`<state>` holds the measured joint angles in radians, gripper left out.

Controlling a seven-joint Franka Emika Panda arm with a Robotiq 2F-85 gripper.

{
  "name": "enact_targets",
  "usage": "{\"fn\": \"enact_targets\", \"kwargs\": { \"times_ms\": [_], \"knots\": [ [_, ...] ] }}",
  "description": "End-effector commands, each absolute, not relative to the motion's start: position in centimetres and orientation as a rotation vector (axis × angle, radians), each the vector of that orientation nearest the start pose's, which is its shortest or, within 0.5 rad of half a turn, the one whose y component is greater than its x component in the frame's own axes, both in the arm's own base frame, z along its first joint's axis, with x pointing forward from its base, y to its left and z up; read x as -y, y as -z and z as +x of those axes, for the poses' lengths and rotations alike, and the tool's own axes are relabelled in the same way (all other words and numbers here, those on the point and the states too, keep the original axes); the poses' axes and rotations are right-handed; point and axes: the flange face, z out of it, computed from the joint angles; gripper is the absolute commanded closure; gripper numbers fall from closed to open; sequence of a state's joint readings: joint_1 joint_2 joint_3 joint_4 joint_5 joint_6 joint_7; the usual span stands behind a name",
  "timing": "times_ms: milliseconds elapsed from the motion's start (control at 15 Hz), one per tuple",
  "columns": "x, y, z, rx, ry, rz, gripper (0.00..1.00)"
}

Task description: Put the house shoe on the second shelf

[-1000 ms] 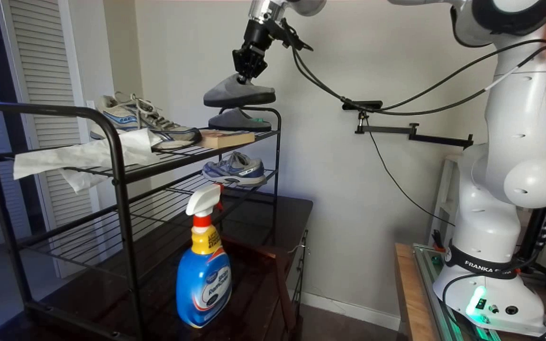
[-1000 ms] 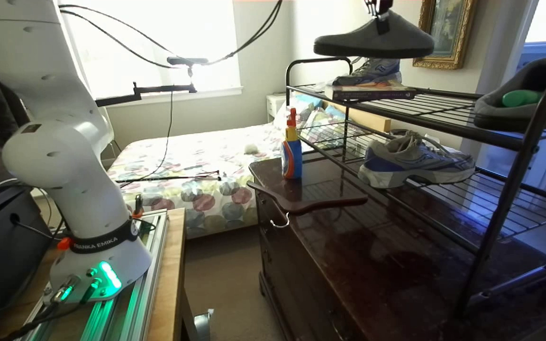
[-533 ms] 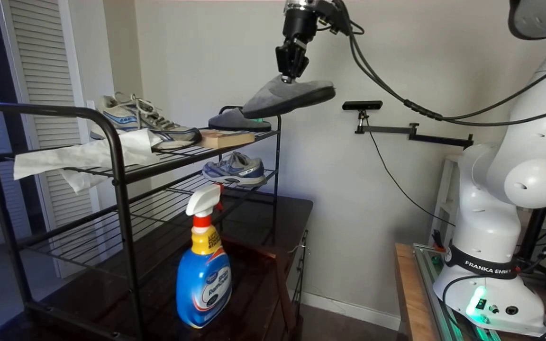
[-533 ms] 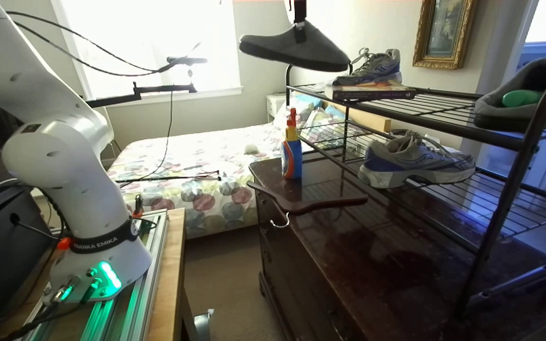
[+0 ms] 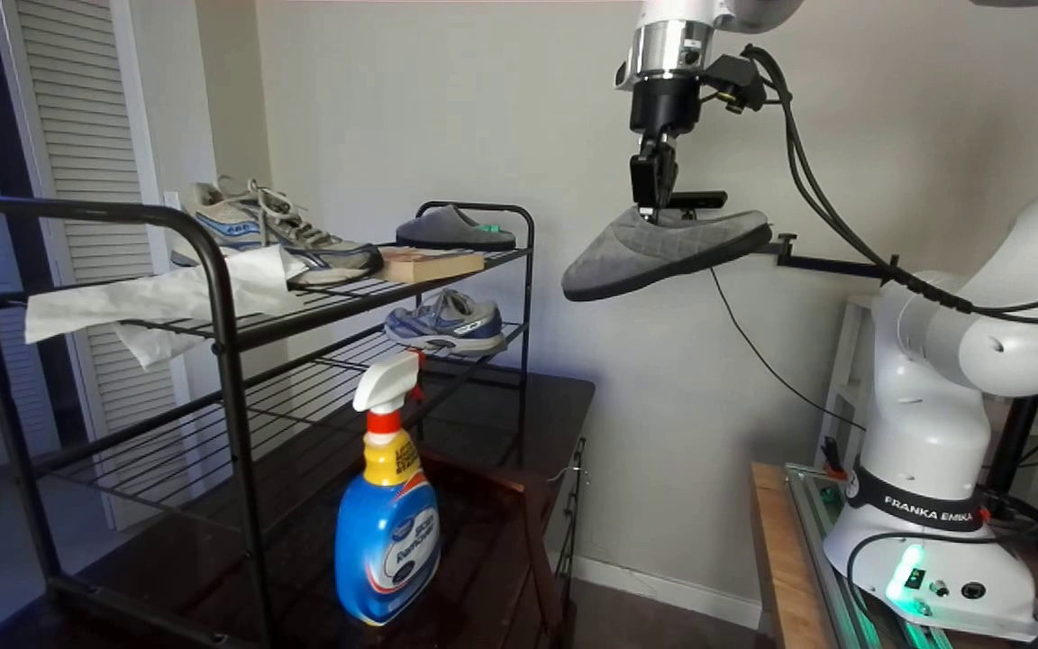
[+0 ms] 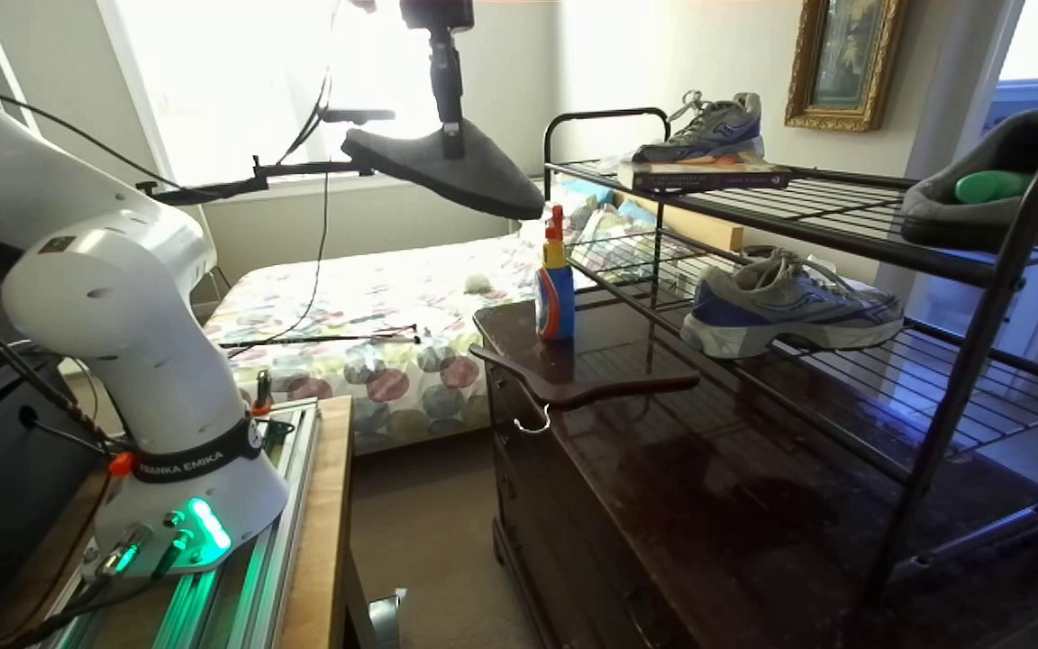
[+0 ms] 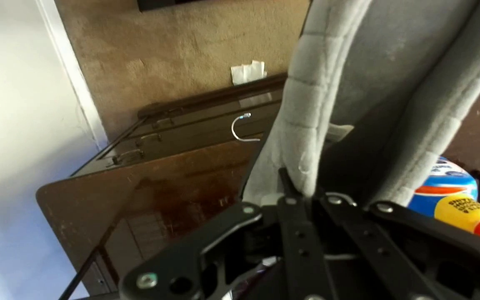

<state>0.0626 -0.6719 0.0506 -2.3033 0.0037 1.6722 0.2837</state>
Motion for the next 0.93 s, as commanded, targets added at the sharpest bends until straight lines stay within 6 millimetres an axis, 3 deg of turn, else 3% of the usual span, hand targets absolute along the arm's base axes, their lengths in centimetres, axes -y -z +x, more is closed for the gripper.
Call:
{"fn": "enact_targets", "kwargs": {
  "times_ms": [0,267,600,867],
  "knots": [
    [-5.4,-56.8,35.3,-0.207,0.366,-3.121,0.99],
    [-6.2,-54.7,38.9,-0.098,0.655,-3.081,0.99],
    [-4.5,-49.9,41.1,-0.022,0.625,-3.137,0.99],
    [-5.1,-47.4,44.5,-0.018,0.704,-3.113,0.99]
  ]
}}
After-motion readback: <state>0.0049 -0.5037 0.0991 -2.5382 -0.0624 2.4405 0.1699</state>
